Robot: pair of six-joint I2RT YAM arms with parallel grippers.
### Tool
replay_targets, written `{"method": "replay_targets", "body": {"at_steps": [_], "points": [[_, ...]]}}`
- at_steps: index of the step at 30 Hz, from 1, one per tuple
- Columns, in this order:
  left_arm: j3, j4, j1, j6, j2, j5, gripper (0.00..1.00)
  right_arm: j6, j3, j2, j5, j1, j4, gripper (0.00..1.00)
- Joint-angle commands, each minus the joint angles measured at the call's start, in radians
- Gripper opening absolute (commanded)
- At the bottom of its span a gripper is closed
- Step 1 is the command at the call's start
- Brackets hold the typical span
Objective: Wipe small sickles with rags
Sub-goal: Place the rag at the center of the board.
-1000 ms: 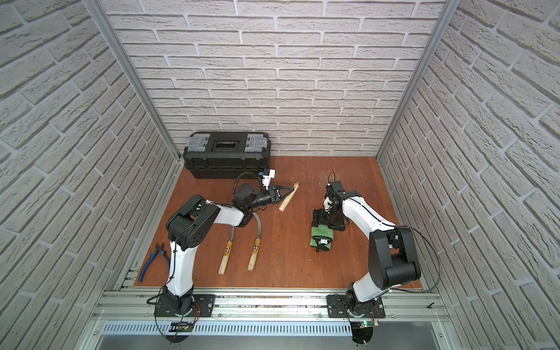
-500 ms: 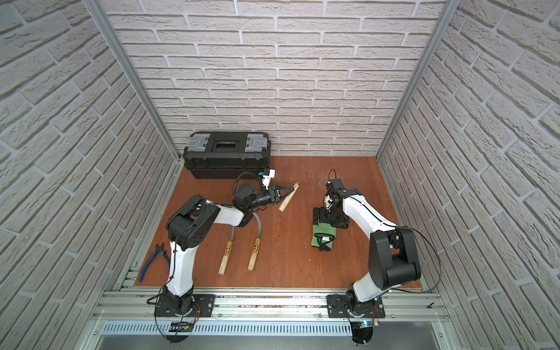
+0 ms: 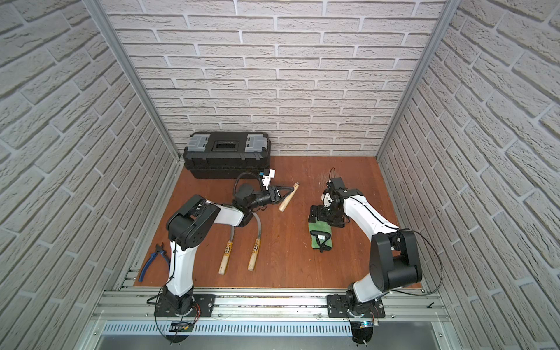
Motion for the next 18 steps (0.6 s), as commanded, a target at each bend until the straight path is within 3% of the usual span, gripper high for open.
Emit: {"method": "replay_targets", "body": {"at_steps": [1,5,11,18], "points": [[-0.012,0.107,0.006,0.014,-0.036,0.01,0.0,-0.002,0.036,-0.036,0.015,-0.003,-0.008,1.0],[-0.011,0.107,0.005,0.012,-0.032,0.009,0.0,-0.01,0.06,-0.093,0.074,-0.003,-0.068,1.0],[0.001,0.108,0.001,0.009,-0.02,0.007,0.0,-0.015,0.085,-0.187,0.068,-0.003,-0.126,1.0],[-0.002,0.108,-0.004,0.012,-0.022,0.005,0.0,-0.018,0.11,-0.199,0.065,-0.001,-0.157,1.0]]}}
